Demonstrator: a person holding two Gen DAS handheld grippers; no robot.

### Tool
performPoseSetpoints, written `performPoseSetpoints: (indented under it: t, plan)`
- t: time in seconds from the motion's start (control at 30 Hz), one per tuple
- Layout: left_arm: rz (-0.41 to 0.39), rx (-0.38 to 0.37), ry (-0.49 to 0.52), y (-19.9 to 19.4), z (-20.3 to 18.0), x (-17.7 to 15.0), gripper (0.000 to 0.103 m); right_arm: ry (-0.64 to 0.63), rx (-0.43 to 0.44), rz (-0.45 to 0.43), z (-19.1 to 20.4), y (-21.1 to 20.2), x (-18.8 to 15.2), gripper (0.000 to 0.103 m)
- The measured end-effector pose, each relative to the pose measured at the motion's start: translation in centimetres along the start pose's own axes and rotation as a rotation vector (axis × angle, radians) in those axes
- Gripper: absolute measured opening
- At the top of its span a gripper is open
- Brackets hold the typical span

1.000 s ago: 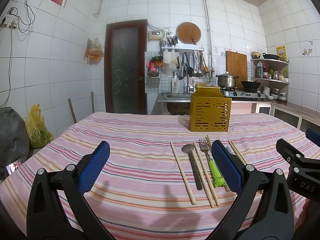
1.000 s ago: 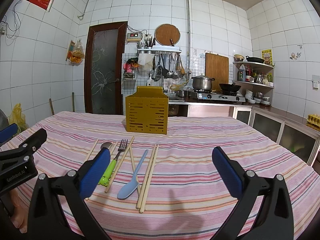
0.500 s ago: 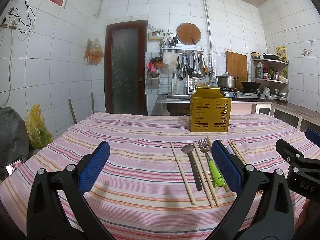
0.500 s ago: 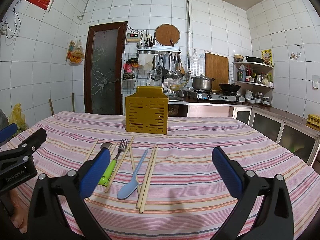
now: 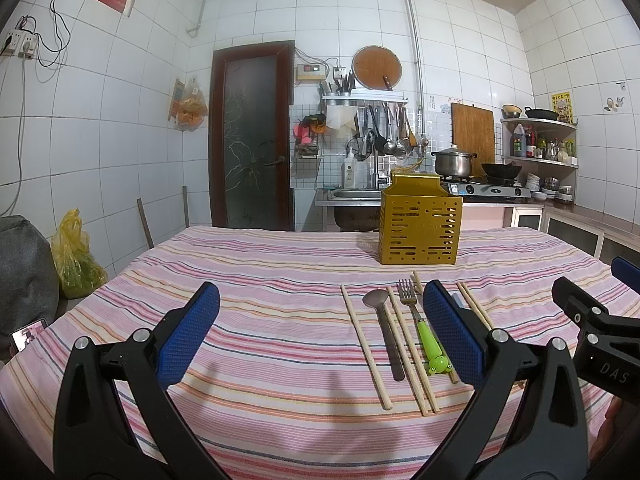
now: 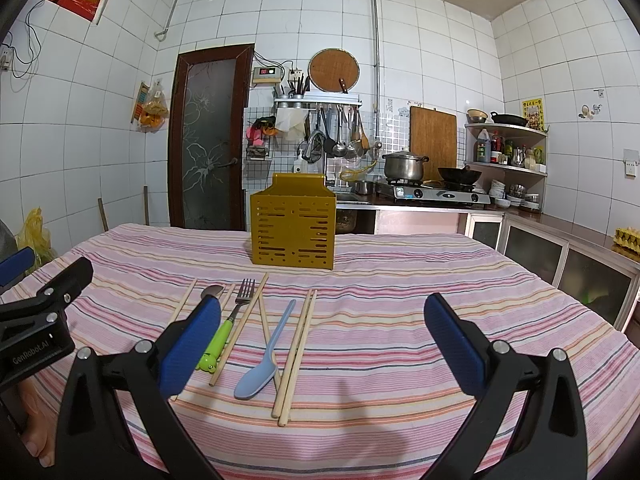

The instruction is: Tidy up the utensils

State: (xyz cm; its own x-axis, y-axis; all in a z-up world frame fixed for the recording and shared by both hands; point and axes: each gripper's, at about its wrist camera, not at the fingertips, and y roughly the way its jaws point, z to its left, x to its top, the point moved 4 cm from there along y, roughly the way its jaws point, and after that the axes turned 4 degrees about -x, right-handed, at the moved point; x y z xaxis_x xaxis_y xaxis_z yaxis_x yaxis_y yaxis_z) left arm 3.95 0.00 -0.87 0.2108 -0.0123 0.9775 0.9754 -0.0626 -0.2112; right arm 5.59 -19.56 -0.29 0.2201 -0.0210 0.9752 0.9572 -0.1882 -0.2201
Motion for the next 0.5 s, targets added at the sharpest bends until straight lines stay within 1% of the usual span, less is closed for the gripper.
performPoseSetpoints:
  t: [0.5]
  plan:
    - [0.000, -0.003, 0.002, -0.09, -0.02, 0.04, 0.098, 0.001, 0.000, -0.001, -0.01, -0.02, -0.01, 0.099]
